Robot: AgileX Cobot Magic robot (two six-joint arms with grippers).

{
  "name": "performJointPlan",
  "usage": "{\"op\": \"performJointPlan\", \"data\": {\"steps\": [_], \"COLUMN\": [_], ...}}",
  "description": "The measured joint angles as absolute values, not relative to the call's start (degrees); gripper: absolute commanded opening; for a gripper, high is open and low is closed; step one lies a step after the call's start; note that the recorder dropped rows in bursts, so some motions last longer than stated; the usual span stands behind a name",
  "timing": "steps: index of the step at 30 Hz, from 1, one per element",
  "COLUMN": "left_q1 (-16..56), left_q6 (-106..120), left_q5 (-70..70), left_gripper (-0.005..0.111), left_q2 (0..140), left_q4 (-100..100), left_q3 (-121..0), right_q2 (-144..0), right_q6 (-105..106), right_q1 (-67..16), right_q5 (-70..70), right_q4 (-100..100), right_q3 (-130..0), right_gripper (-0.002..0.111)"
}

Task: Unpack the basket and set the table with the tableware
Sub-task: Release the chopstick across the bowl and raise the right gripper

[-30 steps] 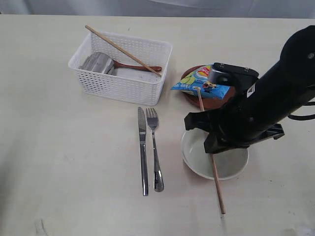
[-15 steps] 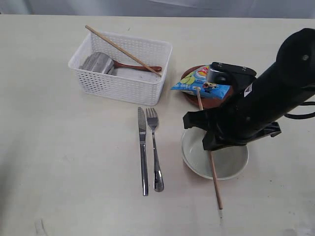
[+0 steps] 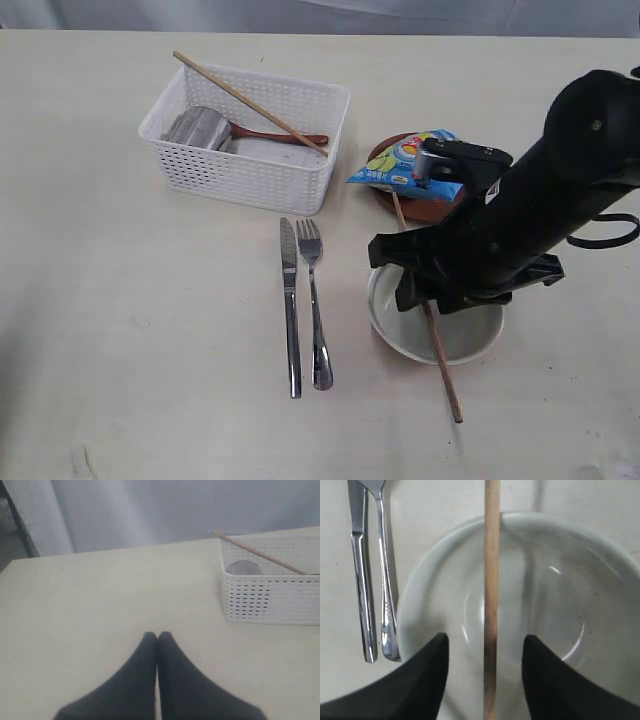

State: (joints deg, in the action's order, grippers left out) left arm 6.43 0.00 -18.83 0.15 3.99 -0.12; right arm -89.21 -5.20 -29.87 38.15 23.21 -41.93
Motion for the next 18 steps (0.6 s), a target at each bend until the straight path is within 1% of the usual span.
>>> {"op": "performJointPlan", "data": {"steps": [3, 11, 18], "left_q1": [6.4, 6.4, 6.4], "left_q6": [0.0, 0.0, 0.0], "left_q5": [-18.8, -18.8, -18.8], "left_gripper": [0.000, 0.000, 0.000], "left_q2": [0.2, 0.2, 0.2], "left_q4": [4.0, 4.0, 4.0], "left_q3": [-0.1, -0.1, -0.1], "right_q2": [-89.2, -88.0, -91.5], "right_q6": [-5.2, -4.7, -3.5], "right_q1": [-29.9, -29.9, -29.9], "right_q5": [40.3, 50.9, 51.8], "right_q4": [22.7, 18.3, 18.1], "right_q3": [-44.5, -60.2, -75.1], "right_gripper": [0.046, 0.046, 0.047]}}
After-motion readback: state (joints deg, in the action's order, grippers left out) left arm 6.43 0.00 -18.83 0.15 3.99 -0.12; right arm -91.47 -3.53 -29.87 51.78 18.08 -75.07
